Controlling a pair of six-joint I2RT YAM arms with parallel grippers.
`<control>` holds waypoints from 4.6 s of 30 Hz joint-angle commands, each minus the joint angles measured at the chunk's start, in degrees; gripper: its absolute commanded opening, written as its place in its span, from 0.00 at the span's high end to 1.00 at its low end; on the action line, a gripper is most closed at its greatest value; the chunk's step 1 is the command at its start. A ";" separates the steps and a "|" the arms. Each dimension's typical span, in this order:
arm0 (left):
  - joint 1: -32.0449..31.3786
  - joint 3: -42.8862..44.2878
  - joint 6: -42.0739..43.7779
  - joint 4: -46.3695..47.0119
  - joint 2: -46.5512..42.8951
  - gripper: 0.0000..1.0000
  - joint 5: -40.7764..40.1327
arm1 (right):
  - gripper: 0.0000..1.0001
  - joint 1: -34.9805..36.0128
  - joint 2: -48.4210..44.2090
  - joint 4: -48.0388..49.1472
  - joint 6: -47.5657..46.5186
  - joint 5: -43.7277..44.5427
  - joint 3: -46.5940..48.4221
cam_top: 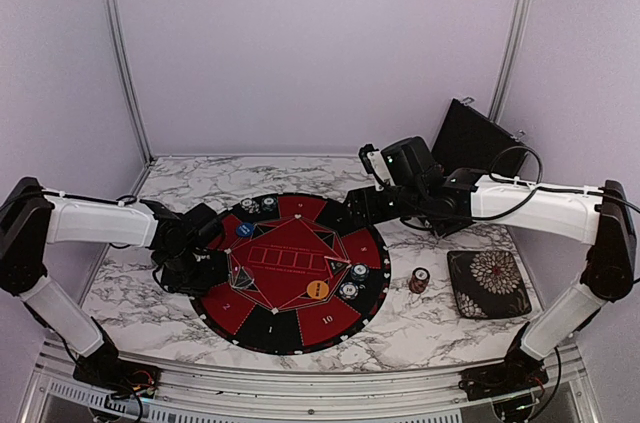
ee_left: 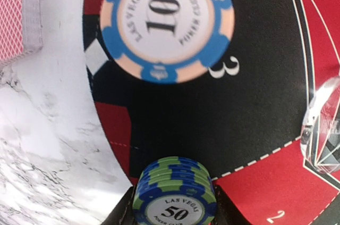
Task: Distribute texas hold em gaming equipment
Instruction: Move the pile of poker chips to the dealer area, then pick up the pile of poker chips from the pile of poker chips.
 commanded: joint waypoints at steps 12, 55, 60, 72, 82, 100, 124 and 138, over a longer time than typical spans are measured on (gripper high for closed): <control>3.78 4.70 5.44 -0.32 3.61 0.70 0.90 | 0.17 -0.51 -1.89 0.17 0.61 0.00 0.36; 6.34 6.07 8.24 1.15 6.79 0.68 3.38 | 0.17 -0.52 -1.06 -0.28 0.94 0.17 0.63; 6.34 5.79 8.14 1.21 6.76 0.61 3.78 | 0.17 -0.48 -0.92 -0.28 1.07 0.01 0.71; 6.34 5.00 8.58 0.81 5.03 0.42 4.72 | 0.17 -0.54 -0.81 -0.23 1.21 -0.17 0.80; 6.25 5.56 9.18 -1.99 0.07 0.13 4.92 | 0.17 -0.55 -0.38 -1.05 1.27 0.65 1.47; 3.61 17.48 14.40 -4.71 -6.67 0.01 4.72 | 0.14 -0.56 -7.83 -0.68 3.58 15.70 -2.41; 2.03 31.42 21.08 3.27 5.39 0.01 14.45 | 0.19 -8.12 -8.95 -25.00 9.07 -0.08 -12.58; 2.03 30.56 21.17 3.41 5.81 0.01 15.37 | 0.26 -8.09 -5.56 -25.20 10.56 0.22 -14.38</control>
